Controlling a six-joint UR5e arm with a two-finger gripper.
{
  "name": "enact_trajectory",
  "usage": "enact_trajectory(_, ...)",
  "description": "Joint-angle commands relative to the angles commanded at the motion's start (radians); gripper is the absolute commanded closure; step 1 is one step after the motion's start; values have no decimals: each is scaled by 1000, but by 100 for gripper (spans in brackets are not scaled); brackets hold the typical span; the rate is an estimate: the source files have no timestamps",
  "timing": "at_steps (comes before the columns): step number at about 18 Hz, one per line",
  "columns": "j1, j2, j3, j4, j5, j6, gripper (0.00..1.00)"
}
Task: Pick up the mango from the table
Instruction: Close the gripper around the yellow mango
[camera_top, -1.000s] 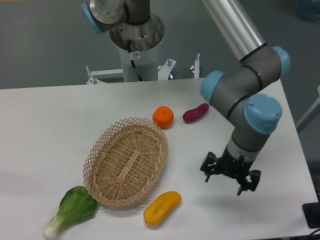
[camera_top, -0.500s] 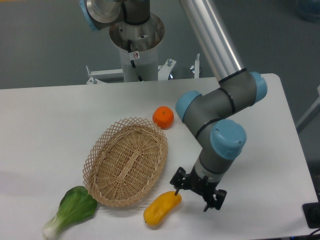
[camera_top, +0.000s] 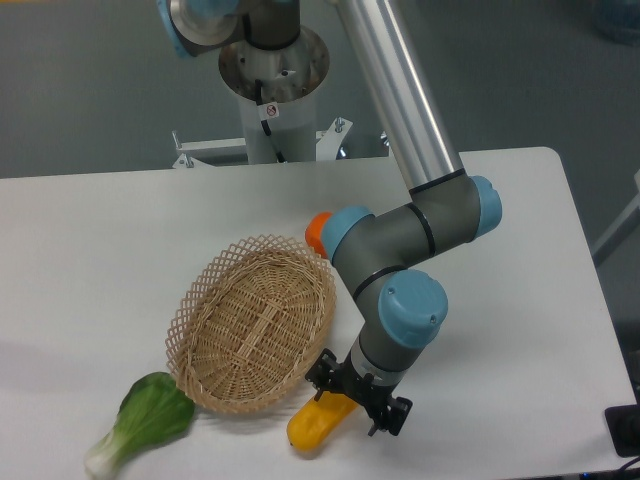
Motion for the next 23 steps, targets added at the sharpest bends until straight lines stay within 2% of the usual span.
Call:
enact_trajectory(10, -9, -3, -25, 5, 8, 3, 0)
enact_trajectory(17, -29, -14, -23, 2, 84, 0, 2)
enact_trajectory(20, -31, -17, -20, 2, 86, -11, 27)
enact_trajectory(23, -31, -12, -18, 2, 86, -29, 66)
